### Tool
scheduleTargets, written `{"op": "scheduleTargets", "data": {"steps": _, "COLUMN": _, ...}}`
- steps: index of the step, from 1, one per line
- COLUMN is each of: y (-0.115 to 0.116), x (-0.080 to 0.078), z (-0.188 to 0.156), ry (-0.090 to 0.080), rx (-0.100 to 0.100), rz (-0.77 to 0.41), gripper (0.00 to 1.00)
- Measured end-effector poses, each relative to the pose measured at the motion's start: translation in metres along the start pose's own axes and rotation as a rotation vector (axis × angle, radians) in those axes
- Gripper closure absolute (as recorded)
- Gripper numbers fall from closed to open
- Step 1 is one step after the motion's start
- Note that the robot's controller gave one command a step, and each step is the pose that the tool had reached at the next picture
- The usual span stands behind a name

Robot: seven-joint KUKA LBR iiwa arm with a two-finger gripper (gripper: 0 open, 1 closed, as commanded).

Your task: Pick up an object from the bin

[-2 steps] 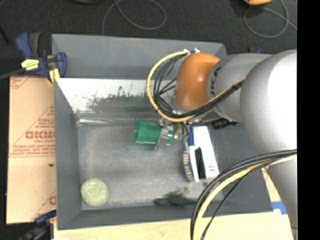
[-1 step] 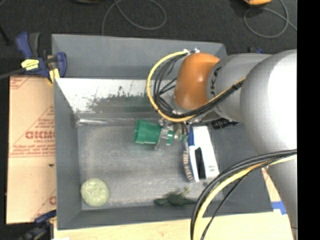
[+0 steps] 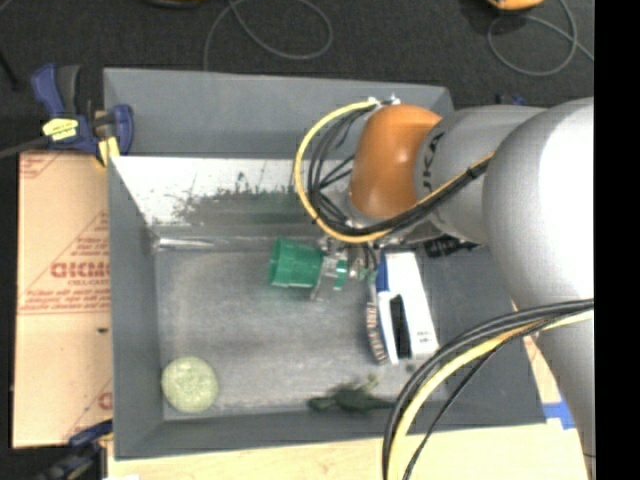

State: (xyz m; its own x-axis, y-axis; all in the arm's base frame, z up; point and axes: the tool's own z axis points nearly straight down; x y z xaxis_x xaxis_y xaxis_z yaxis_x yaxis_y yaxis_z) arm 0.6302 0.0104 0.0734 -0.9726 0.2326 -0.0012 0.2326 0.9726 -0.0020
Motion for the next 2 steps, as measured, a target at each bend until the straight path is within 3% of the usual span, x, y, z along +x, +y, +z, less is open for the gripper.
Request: {"op": "scheduleTargets", "data": {"steps": 2, "y": -0.001, "x": 0.001, "z": -0.036, "ry": 0.006, "rx": 0.000, "rz": -0.001, "gripper": 1.00}}
